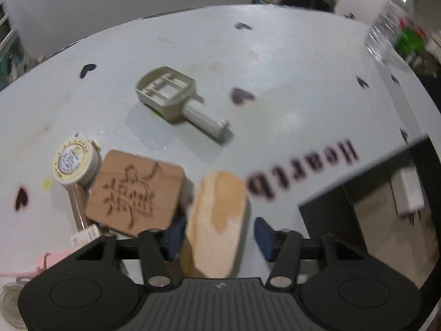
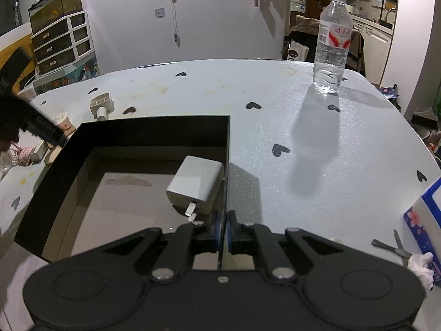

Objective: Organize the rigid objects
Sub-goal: 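Grasp the wooden oval block with the left gripper, then lower the wooden oval block into the box beside the charger, release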

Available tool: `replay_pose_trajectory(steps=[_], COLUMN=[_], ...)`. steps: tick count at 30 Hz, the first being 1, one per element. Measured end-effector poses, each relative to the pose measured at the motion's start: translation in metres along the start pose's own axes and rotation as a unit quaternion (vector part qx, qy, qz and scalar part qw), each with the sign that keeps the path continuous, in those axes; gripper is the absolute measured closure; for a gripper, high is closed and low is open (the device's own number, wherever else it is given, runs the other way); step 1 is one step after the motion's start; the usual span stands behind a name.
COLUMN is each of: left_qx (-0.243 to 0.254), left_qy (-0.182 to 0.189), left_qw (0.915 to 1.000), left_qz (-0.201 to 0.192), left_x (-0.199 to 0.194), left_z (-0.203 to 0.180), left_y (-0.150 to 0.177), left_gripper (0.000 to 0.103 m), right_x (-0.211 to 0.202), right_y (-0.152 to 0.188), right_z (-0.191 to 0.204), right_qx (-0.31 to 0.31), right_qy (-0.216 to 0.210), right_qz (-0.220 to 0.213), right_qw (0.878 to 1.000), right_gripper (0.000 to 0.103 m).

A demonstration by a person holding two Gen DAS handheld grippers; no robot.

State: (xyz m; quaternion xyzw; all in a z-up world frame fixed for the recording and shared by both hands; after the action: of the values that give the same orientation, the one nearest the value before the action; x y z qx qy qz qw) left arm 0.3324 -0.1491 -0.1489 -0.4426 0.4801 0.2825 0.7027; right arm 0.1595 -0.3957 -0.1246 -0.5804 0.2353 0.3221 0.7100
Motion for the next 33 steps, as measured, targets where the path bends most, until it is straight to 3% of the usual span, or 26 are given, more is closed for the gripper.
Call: replay_pose_trajectory(steps=[4, 7, 11, 19, 27, 30, 33], left_qx=[0.012, -0.005, -0.030, -0.130, -0.141, -0.125, -0.113], left_qy=[-0.024, -0.033, -0.031, 0.046, 0.108, 0.135, 0.150], left_qw=[0.9994, 0.9987, 0.9978, 0.9861, 0.9716, 0.9723, 0.9762], left_qz=[-0.022, -0.039, -0.049, -0.094, -0.156, -0.144, -0.107], left_x=[-0.002, -0.004, -0.008, -0.060, -0.127, -0.132, -0.116], left_z=[-0.005, -0.001, 0.000, -0.001, -0.041, -0.077, -0.112], left_y=[0.008, 0.007, 0.010, 0.022, 0.018, 0.014, 0.009], left_gripper=[0.046, 0.061, 0.062, 0.063, 0.063, 0.063, 0.063], right_x=[0.000, 0.000, 0.000, 0.001, 0.001, 0.000, 0.000], right_y=[0.000, 0.000, 0.000, 0.001, 0.001, 0.001, 0.001], right_z=[0.000, 0.000, 0.000, 0.001, 0.001, 0.001, 0.001], right_qx=[0.000, 0.000, 0.002, 0.006, 0.005, 0.005, 0.006], right_qy=[0.000, 0.002, 0.004, 0.008, 0.008, 0.007, 0.008], right_qz=[0.000, -0.001, -0.002, -0.005, -0.007, -0.009, -0.010], right_qw=[1.000, 1.000, 1.000, 1.000, 1.000, 1.000, 1.000], right_gripper=[0.098, 0.098, 0.098, 0.098, 0.098, 0.098, 0.098])
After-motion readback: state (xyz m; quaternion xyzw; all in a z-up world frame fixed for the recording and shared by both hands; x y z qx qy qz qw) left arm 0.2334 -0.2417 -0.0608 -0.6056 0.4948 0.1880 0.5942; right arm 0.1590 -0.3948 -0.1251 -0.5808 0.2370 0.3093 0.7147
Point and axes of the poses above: each gripper's, at about its wrist camera, not at the fingertips, and x roughly the way its jaws point, z to its left, y to its underside, the point moved 7 cm from there along x, roughly the way its jaws point, and after that the axes turned 12 degrees about -y, right-handed, at the moved point
